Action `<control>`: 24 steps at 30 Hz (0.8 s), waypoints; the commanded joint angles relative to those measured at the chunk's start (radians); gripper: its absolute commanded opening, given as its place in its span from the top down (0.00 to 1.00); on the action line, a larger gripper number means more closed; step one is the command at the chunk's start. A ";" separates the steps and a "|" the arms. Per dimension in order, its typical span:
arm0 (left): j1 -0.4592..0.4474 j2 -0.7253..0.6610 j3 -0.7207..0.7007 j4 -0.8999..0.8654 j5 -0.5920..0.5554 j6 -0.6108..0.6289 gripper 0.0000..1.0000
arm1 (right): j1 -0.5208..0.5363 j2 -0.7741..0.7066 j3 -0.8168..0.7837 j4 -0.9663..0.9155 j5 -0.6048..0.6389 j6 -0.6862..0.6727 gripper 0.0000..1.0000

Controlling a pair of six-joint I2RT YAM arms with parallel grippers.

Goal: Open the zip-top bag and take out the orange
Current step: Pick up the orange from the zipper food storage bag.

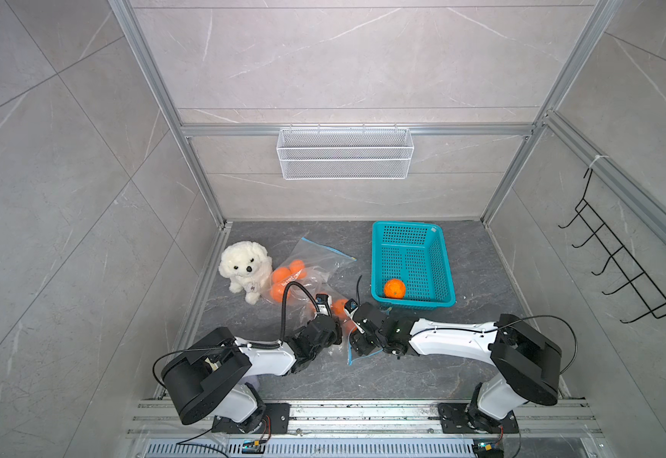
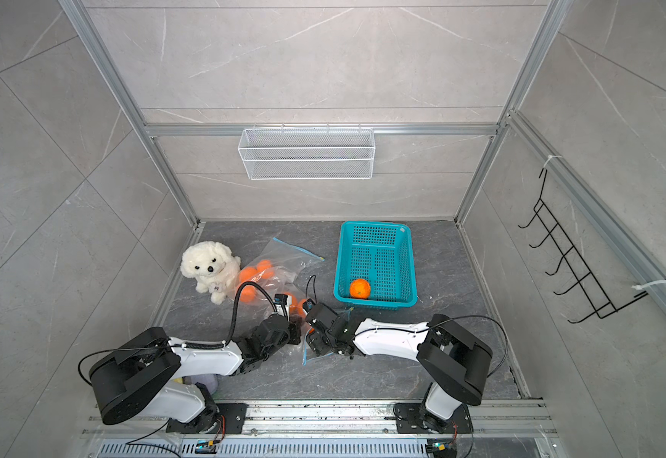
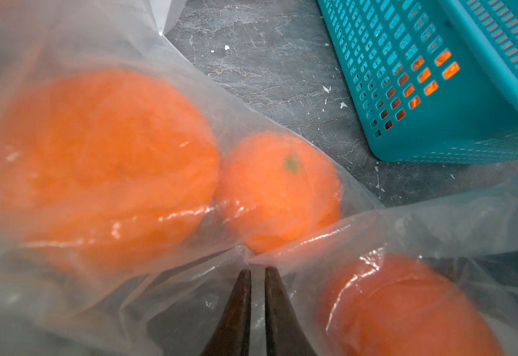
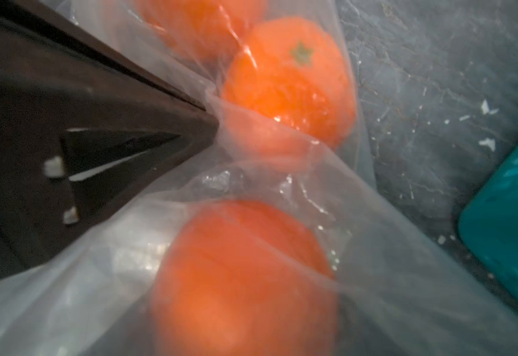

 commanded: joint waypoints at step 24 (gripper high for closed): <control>0.004 0.072 0.045 -0.027 -0.142 -0.033 0.96 | -0.123 -0.561 -0.128 -0.226 -0.029 0.083 0.54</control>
